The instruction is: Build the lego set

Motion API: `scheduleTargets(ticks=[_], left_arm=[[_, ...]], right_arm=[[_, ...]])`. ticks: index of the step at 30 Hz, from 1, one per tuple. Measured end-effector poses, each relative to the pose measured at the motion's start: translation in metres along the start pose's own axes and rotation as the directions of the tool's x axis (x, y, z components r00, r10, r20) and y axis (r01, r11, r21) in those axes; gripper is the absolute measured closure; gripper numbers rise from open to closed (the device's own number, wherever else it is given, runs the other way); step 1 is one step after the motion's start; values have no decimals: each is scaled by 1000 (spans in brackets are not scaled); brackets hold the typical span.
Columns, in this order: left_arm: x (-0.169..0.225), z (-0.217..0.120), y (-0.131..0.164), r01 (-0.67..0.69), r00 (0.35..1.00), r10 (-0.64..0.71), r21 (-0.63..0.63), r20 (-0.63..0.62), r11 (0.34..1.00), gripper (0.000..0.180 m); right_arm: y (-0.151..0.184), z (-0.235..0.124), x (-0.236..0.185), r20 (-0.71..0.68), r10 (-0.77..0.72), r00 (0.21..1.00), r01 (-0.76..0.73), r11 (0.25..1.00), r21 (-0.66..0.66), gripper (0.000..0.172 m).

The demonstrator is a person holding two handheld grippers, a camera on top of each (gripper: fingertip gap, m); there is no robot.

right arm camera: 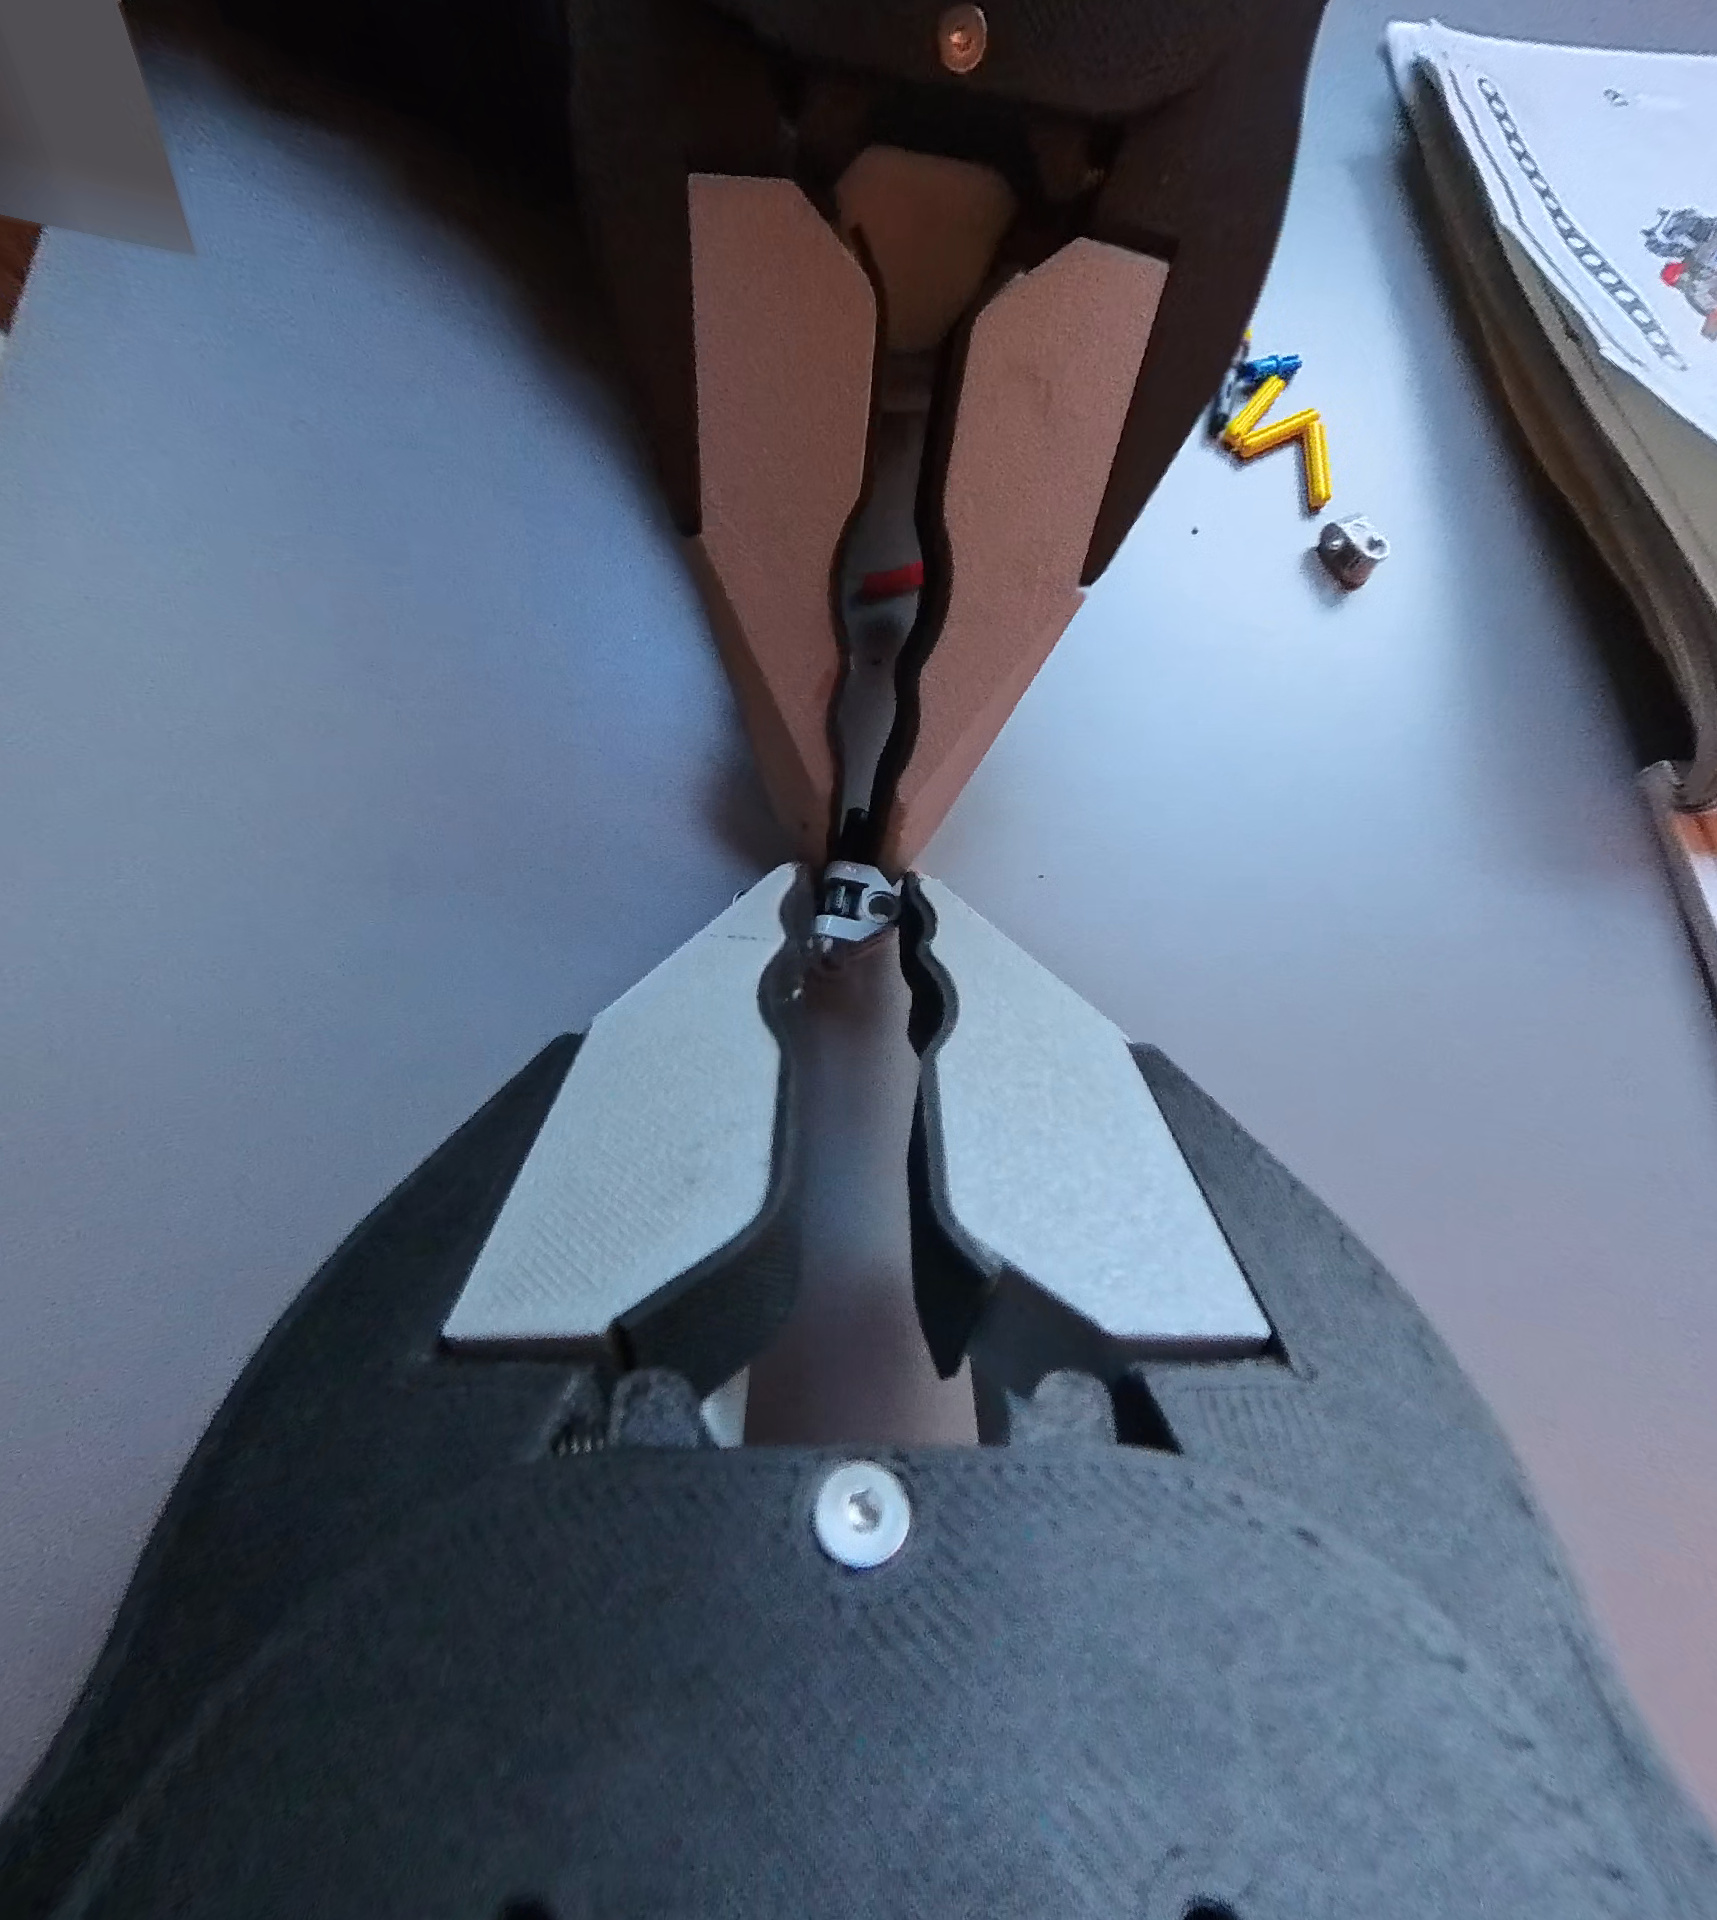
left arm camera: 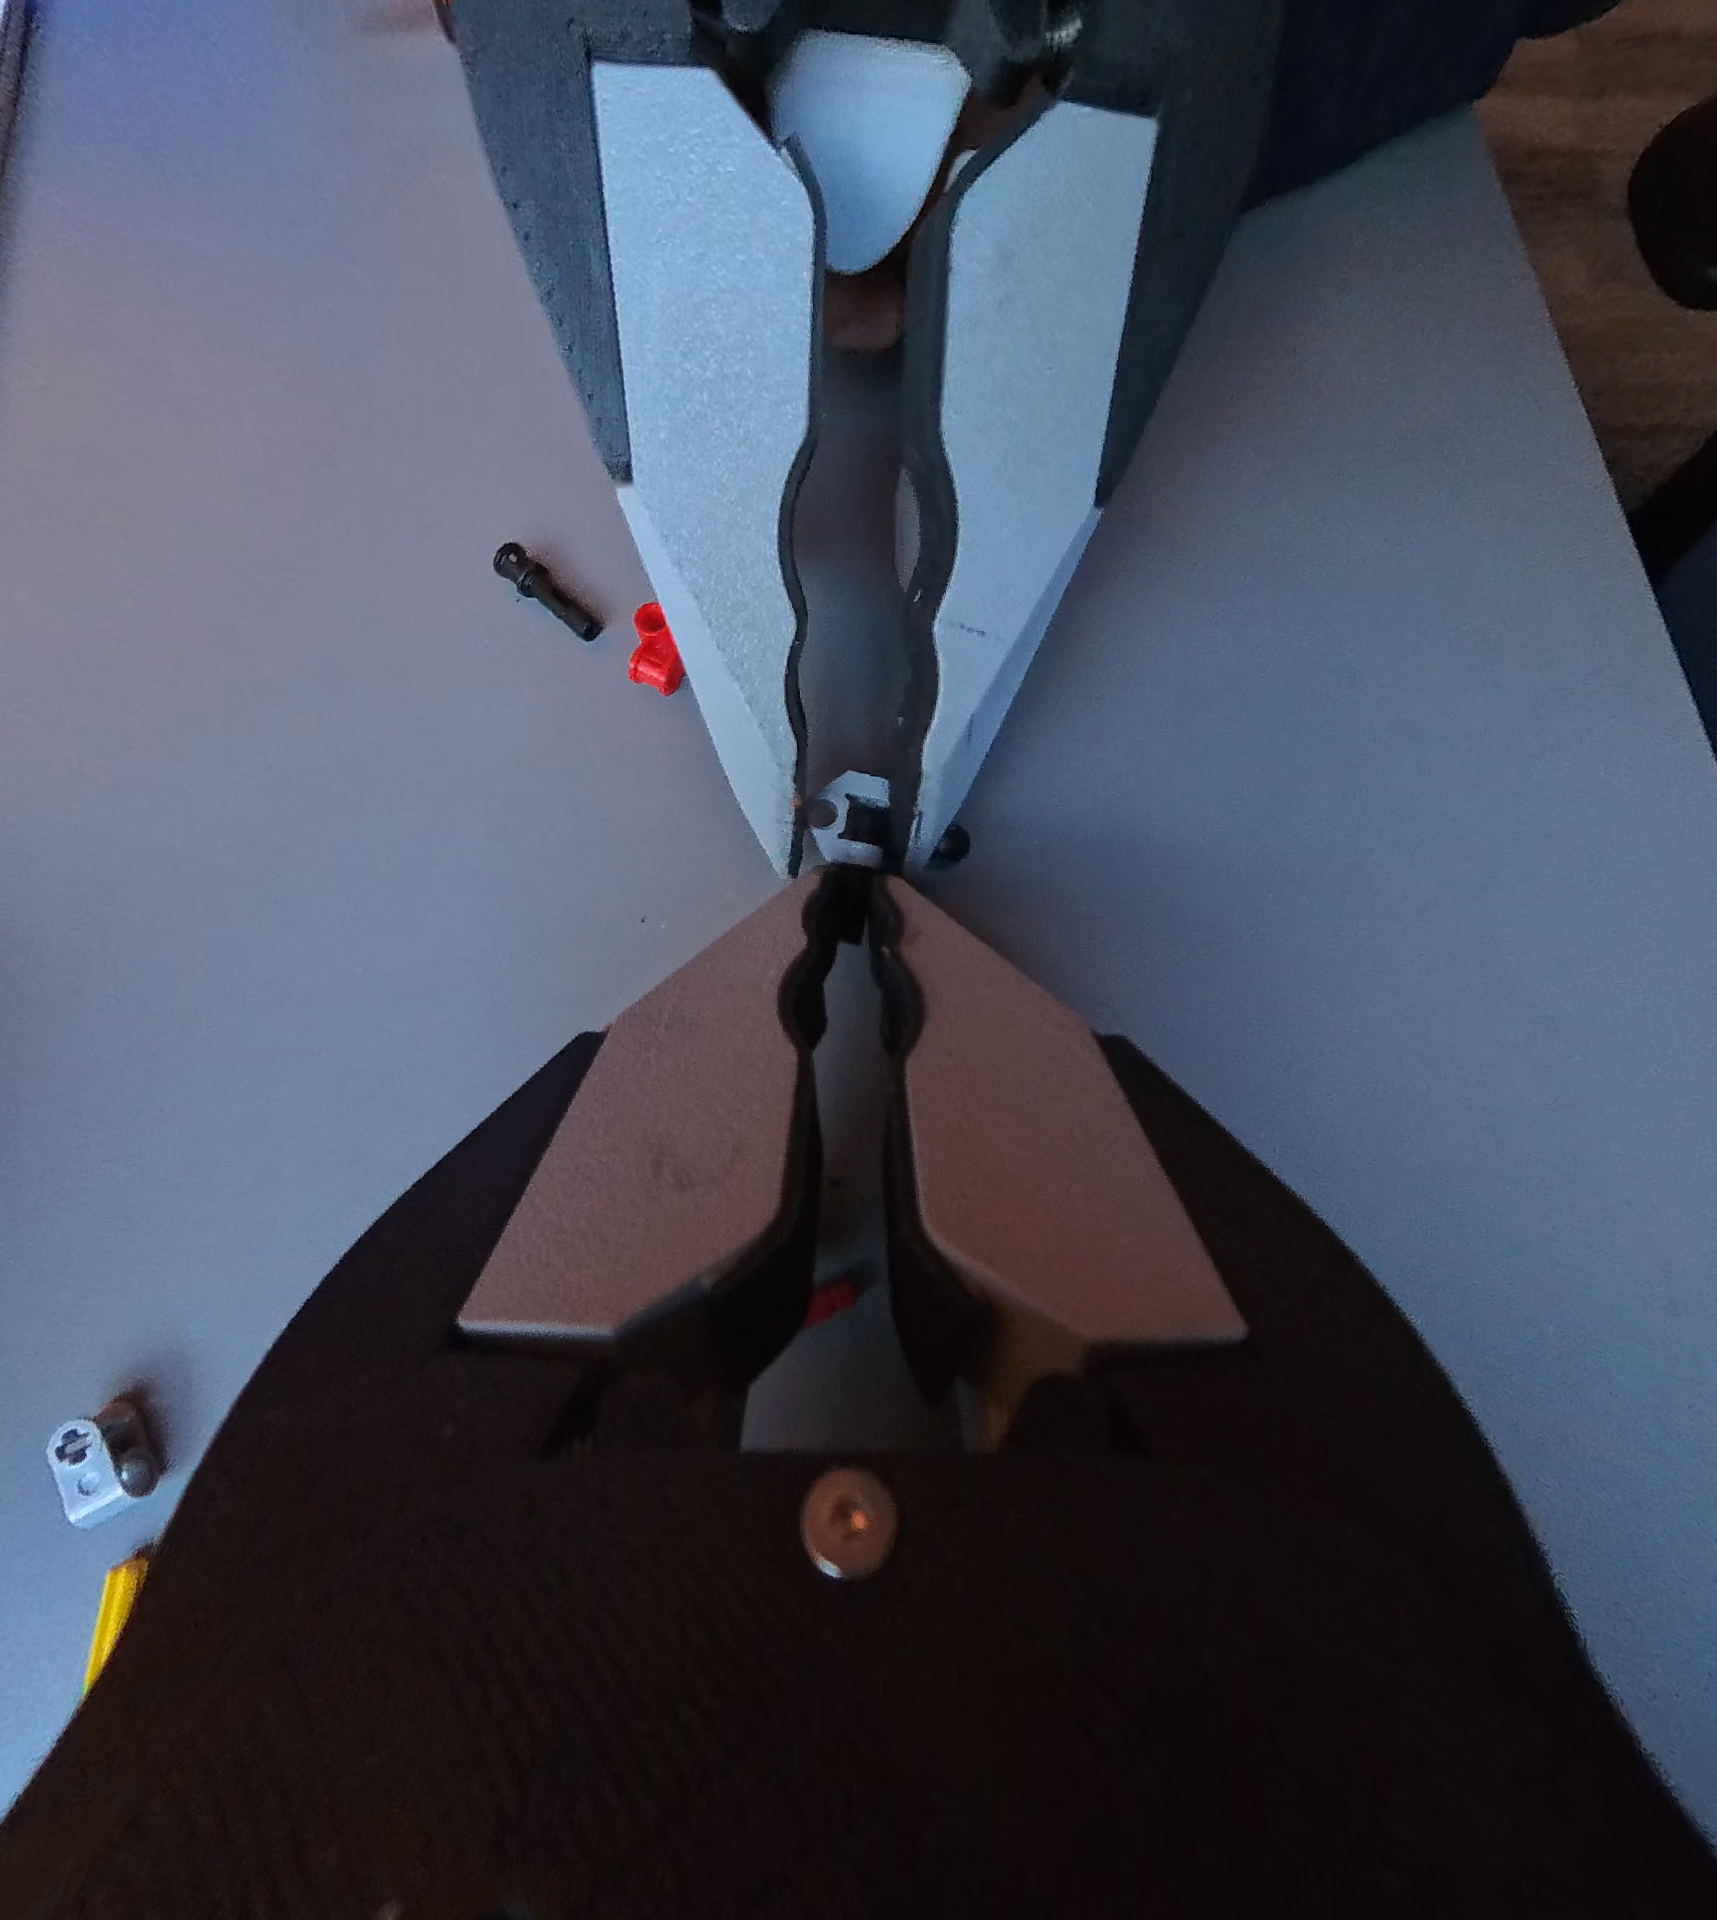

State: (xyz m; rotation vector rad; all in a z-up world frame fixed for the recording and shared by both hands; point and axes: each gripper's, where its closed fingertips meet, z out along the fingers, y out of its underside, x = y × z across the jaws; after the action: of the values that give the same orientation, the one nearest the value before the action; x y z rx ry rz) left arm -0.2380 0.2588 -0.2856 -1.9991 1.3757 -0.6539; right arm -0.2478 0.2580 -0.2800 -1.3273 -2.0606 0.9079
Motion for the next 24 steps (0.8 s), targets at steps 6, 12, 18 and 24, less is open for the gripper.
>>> scheduleTargets(ticks=[6, 12, 18, 24], left_arm=[[-1, -1, 0, 6, 1000, -6, 7, 9, 1000, 177], [-1, -1, -1, 7, 1000, -7, 10, 10, 1000, 177], [0, -1, -1, 4, 1000, -4, 11, 13, 1000, 177], [0, -1, -1, 2, 1000, -2, 13, 19, 1000, 177]], right_arm=[[0, -1, 1, -52, -34, 998, 34, 999, -2, 160], [0, -2, 1, -61, -43, 997, 43, 999, 1, 161], [0, -2, 1, -70, -54, 996, 54, 999, 2, 161], [-1, -3, 1, -67, -51, 996, 51, 999, 6, 161]])
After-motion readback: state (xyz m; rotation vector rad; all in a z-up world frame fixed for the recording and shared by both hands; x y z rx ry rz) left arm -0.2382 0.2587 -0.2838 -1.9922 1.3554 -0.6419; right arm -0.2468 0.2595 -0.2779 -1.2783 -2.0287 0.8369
